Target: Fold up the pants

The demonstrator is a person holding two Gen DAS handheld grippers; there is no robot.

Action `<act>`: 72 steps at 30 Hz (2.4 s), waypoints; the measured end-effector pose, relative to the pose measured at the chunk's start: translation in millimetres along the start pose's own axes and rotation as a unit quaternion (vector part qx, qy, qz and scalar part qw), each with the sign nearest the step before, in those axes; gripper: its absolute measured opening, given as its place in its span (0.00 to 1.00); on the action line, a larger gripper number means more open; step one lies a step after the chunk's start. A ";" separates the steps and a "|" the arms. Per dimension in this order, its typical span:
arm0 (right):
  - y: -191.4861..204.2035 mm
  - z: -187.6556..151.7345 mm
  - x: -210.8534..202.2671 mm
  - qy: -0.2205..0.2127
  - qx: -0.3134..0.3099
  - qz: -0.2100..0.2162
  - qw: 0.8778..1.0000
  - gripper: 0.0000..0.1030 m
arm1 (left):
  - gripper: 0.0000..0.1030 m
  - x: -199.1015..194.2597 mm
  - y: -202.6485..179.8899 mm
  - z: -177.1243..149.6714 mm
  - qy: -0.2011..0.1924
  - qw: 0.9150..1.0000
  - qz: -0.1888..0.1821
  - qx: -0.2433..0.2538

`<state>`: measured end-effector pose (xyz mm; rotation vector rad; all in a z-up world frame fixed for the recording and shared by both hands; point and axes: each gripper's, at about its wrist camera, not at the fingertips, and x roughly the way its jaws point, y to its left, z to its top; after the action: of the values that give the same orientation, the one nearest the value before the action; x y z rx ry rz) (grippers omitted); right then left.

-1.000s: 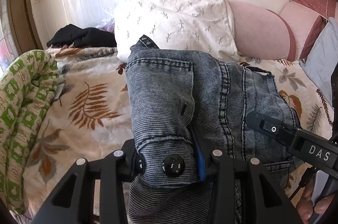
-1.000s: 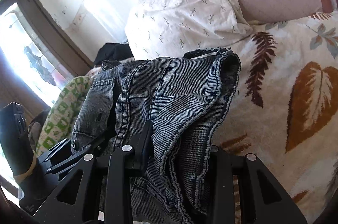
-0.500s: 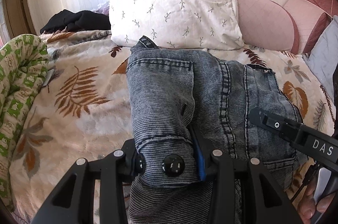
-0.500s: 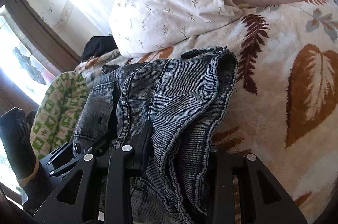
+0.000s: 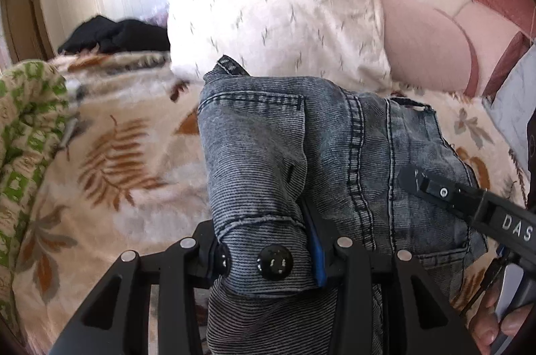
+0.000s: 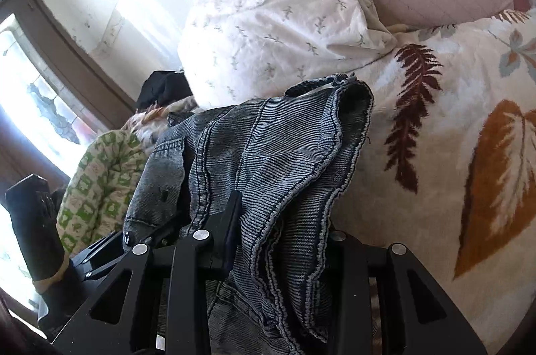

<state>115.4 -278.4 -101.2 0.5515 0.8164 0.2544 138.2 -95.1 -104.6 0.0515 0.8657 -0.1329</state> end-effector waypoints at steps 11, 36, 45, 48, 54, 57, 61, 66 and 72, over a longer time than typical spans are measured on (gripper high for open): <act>-12.6 6.8 -12.2 0.002 0.040 0.015 0.999 0.30 | 0.42 -12.9 -13.1 3.3 0.000 1.000 -0.017 -0.011; -103.4 23.5 -65.4 0.026 0.148 -0.078 0.986 0.60 | 0.57 -27.2 -92.0 -7.2 -0.008 0.998 -0.024 0.063; 4.8 -18.7 -174.8 -0.150 -0.022 -0.144 0.978 0.76 | 1.00 -184.0 -49.5 -29.2 -0.189 0.974 0.067 0.105; 45.9 -70.0 -211.3 -0.220 -0.084 -0.162 0.958 0.82 | 1.00 -217.1 -39.3 -44.3 -0.200 0.970 0.081 0.107; 89.8 -133.9 -256.1 -0.268 -0.090 -0.145 0.948 0.86 | 1.00 -258.7 -21.5 -67.6 -0.195 0.973 0.068 0.100; 110.7 -146.4 -264.7 -0.267 -0.099 -0.145 0.948 0.86 | 1.00 -276.7 -9.3 -76.5 -0.202 0.974 0.052 0.086; 136.8 -153.1 -267.1 -0.256 -0.122 -0.153 0.947 0.86 | 1.00 -288.0 10.0 -84.4 -0.195 0.978 0.042 0.055; 165.4 -163.8 -274.2 -0.265 -0.134 -0.146 0.944 0.86 | 1.00 -287.6 31.8 -94.9 -0.181 0.981 0.058 0.026; 192.2 -173.0 -258.3 -0.253 -0.169 -0.148 0.941 0.86 | 1.00 -279.1 53.0 -104.5 -0.161 0.985 0.066 0.007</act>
<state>-186.8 -163.7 69.4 0.1486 0.3318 -0.0315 -112.2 -5.6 40.0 0.0969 0.5363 -0.0217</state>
